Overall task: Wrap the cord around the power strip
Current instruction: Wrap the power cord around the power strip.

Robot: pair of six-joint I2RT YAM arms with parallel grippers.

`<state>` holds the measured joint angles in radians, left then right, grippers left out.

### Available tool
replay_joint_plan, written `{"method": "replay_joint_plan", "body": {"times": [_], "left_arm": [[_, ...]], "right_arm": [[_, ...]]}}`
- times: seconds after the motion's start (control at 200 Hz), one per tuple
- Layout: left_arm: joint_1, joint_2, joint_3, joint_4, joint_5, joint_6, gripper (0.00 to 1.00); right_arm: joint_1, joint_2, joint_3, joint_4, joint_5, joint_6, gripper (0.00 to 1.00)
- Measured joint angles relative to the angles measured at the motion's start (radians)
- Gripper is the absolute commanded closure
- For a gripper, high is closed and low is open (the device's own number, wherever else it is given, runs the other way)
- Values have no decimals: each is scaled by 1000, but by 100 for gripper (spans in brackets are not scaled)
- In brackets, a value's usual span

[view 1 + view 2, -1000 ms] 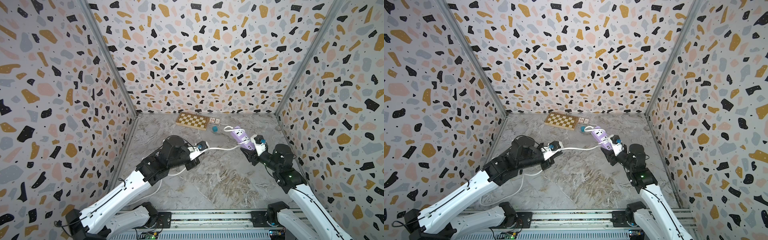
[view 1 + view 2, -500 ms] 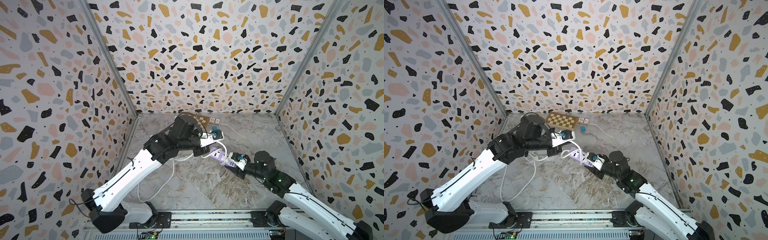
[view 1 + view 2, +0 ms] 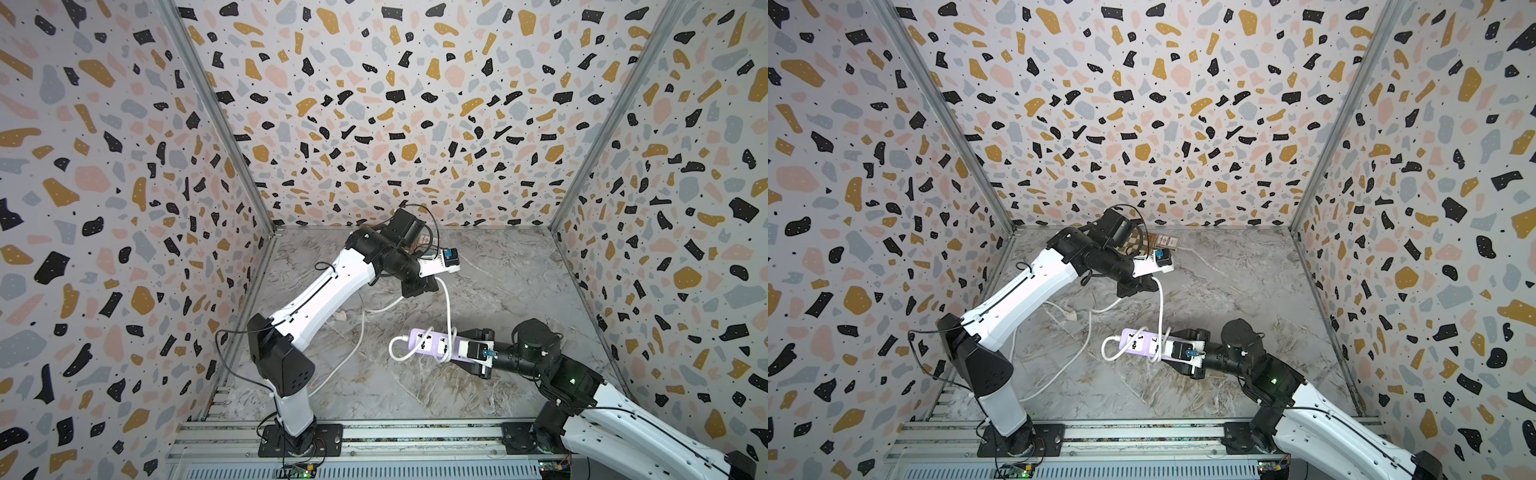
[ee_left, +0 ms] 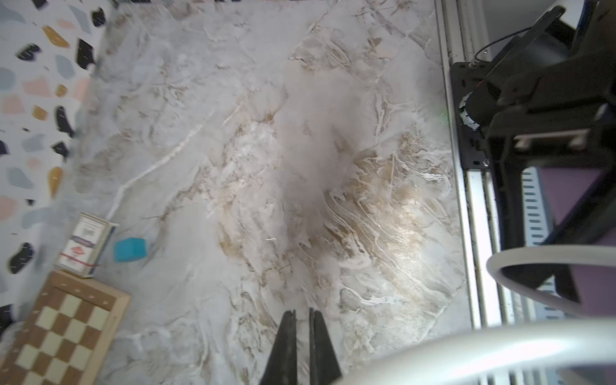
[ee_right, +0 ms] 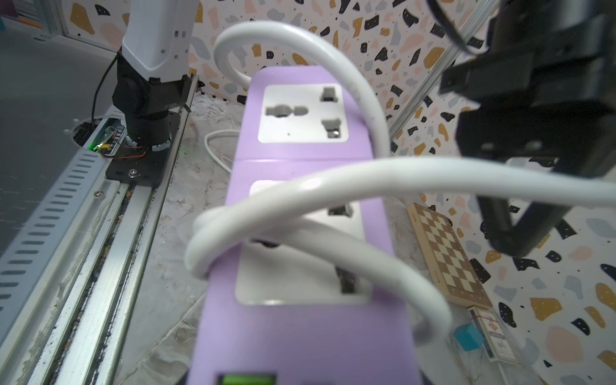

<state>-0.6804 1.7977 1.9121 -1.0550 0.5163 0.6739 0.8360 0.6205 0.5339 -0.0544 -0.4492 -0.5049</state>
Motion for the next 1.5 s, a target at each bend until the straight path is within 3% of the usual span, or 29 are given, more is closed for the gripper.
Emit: {"method": "replay_joint_plan", "body": {"times": [0.115, 0.18, 0.425, 0.656, 0.831, 1.086, 1.281, 1.497], "left_arm": [[1, 45, -2, -19, 84, -1, 100], [4, 55, -25, 0, 143, -7, 94], [46, -6, -399, 346, 340, -148, 68], [59, -46, -706, 707, 357, -322, 59], [59, -123, -960, 944, 309, -448, 55], [58, -212, -1161, 1229, 306, -613, 58], [50, -227, -1255, 1375, 319, -672, 59], [31, -216, -1266, 1456, 337, -700, 88]], "right_arm": [[0, -51, -6, 23, 3, 11, 100], [0, -77, -8, 32, 19, 18, 100], [1, -73, -3, 38, 35, 29, 100], [-54, -18, 58, 47, -5, 64, 100], [-168, -6, 79, 95, -68, 126, 100], [-345, 56, 82, 129, -117, 253, 100], [-408, 105, 116, 129, -135, 323, 100], [-422, 134, 129, 128, -137, 360, 100]]}}
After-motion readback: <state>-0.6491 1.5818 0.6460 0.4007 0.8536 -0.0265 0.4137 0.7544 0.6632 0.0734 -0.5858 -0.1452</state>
